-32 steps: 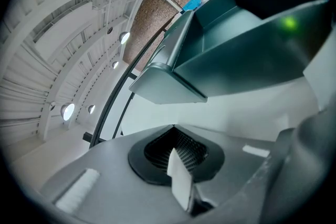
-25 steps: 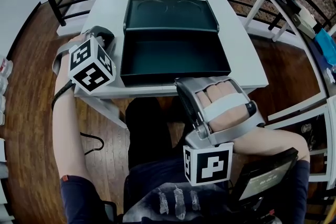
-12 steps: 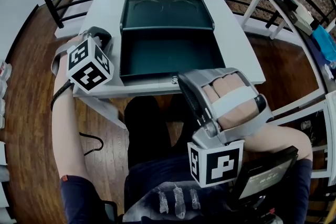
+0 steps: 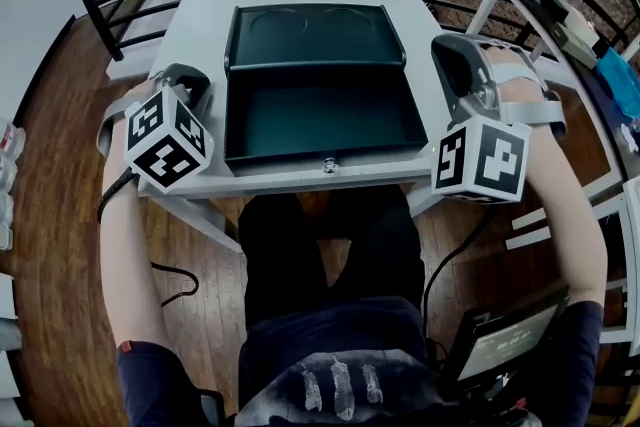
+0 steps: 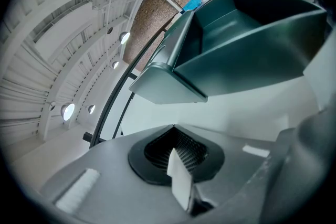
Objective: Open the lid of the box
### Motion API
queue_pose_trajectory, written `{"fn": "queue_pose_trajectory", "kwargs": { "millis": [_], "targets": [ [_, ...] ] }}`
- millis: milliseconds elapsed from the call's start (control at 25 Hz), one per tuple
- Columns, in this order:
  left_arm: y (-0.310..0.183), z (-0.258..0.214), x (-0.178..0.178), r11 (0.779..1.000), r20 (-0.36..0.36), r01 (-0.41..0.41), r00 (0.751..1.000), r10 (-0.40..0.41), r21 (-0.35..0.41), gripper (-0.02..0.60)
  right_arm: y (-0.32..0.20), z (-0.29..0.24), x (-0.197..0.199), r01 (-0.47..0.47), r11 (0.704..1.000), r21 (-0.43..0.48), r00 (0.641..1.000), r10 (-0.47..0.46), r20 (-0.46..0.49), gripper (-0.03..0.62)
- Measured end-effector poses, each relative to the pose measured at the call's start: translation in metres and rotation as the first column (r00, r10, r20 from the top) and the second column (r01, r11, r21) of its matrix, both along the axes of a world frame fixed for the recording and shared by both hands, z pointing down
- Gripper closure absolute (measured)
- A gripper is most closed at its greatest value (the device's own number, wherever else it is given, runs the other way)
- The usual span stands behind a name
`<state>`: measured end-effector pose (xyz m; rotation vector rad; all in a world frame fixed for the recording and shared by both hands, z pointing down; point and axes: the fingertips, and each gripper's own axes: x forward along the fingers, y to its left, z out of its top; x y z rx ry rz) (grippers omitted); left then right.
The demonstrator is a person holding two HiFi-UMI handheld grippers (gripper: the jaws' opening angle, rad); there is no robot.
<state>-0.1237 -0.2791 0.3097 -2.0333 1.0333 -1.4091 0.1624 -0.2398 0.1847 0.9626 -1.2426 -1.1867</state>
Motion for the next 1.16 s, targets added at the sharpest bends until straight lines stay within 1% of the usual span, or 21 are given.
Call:
{"fn": "queue_pose_trajectory", "kwargs": {
  "millis": [160,280,600,920,1160],
  "targets": [
    [0.0,0.0,0.001,1.0,0.001,-0.003,1.0,0.003,-0.003,0.566,-0.031,0.026,0.043,-0.064,0.996,-0.068,0.998,0.063,-0.009,0.591],
    [0.001,-0.001,0.0,1.0,0.001,-0.002,1.0,0.002,-0.001,0.566,-0.043,0.046,0.055,-0.064,0.993,-0.096,0.998,0.062,-0.016,0.591],
    [0.001,-0.001,0.0,1.0,-0.001,0.0,1.0,0.0,0.0,0.566,-0.065,0.085,0.052,-0.047,0.983,-0.178,0.999,0.044,-0.017,0.591],
    [-0.001,-0.001,0.0,1.0,0.001,0.0,1.0,0.0,0.0,0.566,-0.074,0.096,0.048,-0.042,0.977,-0.208,0.999,0.038,-0.026,0.591],
    [-0.003,-0.001,0.0,1.0,0.001,0.0,1.0,0.0,0.002,0.566,-0.077,0.097,0.046,-0.039,0.977,-0.209,0.999,0.036,-0.022,0.591]
  ]
}}
